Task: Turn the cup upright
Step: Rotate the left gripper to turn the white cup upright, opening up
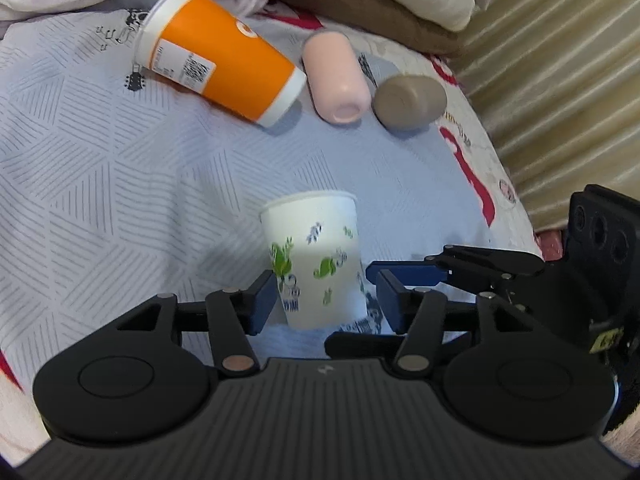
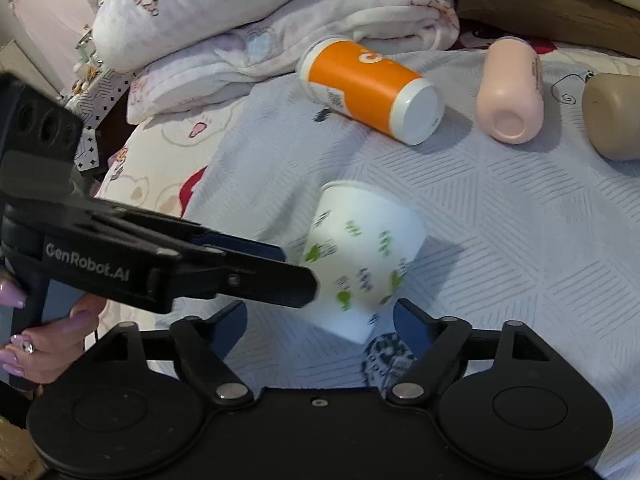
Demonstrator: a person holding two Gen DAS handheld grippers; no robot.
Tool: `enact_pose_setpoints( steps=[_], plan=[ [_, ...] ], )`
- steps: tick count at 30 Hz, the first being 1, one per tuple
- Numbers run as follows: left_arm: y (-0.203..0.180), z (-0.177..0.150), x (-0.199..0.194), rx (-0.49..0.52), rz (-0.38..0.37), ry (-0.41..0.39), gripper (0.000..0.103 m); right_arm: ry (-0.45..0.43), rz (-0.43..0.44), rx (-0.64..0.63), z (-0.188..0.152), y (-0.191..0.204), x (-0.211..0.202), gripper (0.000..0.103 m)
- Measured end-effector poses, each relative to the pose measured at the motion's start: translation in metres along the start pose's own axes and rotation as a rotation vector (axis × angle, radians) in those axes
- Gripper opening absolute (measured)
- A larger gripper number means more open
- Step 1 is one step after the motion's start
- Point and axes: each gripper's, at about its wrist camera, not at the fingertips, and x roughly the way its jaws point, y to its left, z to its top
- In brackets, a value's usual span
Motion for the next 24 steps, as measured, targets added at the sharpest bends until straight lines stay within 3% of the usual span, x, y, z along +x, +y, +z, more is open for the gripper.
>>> enact_pose_setpoints(
  steps=[4, 7, 8, 15, 20, 24],
  plan=[
    [0.01, 0.002, 0.013, -0.026, 0.005, -0.022, 0.057, 0.046, 0.025, 0.058, 0.014, -0.015, 0.012, 0.085],
    [0.014, 0.002, 0.021, -0.047, -0.049, -0.021, 0.053, 0.082, 0.038, 0.044, 0.019, -0.019, 0.023, 0.084],
    [0.014, 0.001, 0.022, -0.038, -0.042, -0.026, 0.053, 0.072, 0.034, 0.024, 0.019, -0.017, 0.025, 0.075],
    [-0.01, -0.004, 0.019, 0.102, -0.006, -0.131, 0.052, -0.058, -0.035, -0.159, 0.012, -0.003, 0.017, 0.075],
    [-0.021, -0.01, 0.016, 0.161, -0.004, -0.213, 0.052, -0.196, -0.193, -0.444, -0.009, 0.015, 0.008, 0.075],
    [-0.038, -0.016, 0.021, 0.209, 0.058, -0.297, 0.052, -0.329, -0.305, -0.613, -0.028, 0.018, 0.009, 0.075]
  ],
)
